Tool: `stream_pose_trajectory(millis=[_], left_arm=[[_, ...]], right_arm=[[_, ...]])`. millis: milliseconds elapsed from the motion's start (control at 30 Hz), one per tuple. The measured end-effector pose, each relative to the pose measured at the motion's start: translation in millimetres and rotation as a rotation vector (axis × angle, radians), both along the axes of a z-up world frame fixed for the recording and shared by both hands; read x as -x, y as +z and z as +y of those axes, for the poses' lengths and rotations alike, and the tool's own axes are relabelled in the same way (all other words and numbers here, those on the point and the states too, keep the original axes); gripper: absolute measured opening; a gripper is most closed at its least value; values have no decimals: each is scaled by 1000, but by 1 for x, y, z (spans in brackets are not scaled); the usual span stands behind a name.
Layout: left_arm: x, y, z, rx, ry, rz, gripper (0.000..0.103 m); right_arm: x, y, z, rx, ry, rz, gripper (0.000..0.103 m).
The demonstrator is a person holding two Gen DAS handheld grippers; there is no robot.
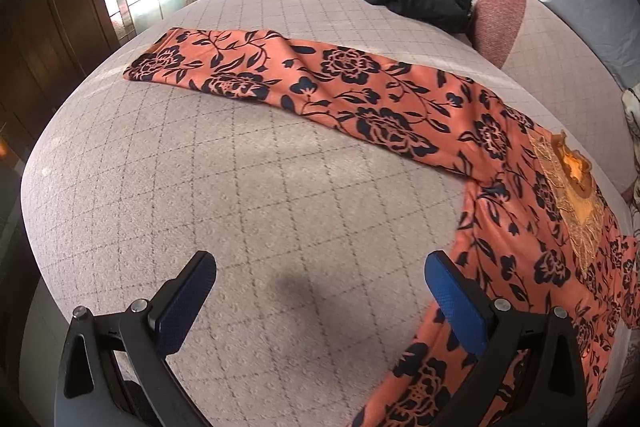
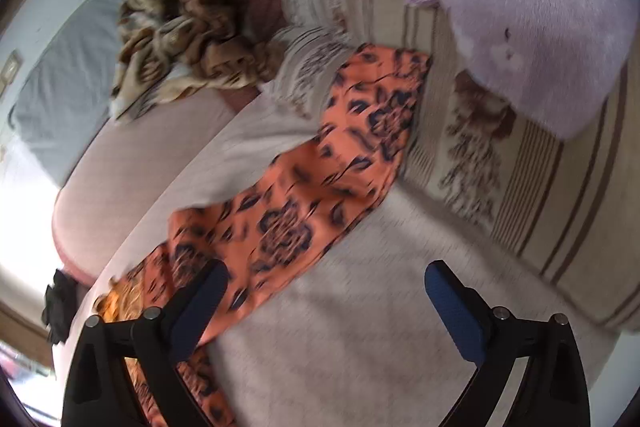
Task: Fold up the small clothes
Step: 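Grasp the sleeve cuff nearest the right gripper and lift it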
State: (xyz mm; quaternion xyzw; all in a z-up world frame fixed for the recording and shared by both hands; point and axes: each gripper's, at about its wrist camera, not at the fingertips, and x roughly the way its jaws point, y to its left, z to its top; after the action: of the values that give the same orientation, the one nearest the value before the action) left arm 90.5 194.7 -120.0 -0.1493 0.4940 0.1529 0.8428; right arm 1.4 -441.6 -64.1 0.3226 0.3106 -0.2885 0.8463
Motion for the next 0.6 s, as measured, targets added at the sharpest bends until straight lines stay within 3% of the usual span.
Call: stream_pose_trajectory(millis=[100, 200, 300, 400, 433, 467, 600], left_arm=[[-7, -8, 16, -33, 45, 3, 103], [-13, -18, 24, -50, 69, 11, 103], [-19, -31, 28, -61, 76, 34, 103], [-20, -34, 20, -135, 45, 33, 103], [-20, -33, 20, -143, 36, 27, 103], [-20, -33, 21, -140, 29, 20, 103], [-16, -32, 29, -127, 30, -4, 103]], right_arm=[[-26, 5, -57, 27, -82, -4, 95], [-51, 3, -86, 33, -146, 20, 94], [-66, -12, -103, 4, -243, 74, 83], [-76, -16, -104, 43, -301, 113, 71], [-79, -17, -106, 42, -302, 118, 44], [-85, -17, -110, 36, -287, 136, 5], [-96, 9, -84, 135, -210, 135, 5]])
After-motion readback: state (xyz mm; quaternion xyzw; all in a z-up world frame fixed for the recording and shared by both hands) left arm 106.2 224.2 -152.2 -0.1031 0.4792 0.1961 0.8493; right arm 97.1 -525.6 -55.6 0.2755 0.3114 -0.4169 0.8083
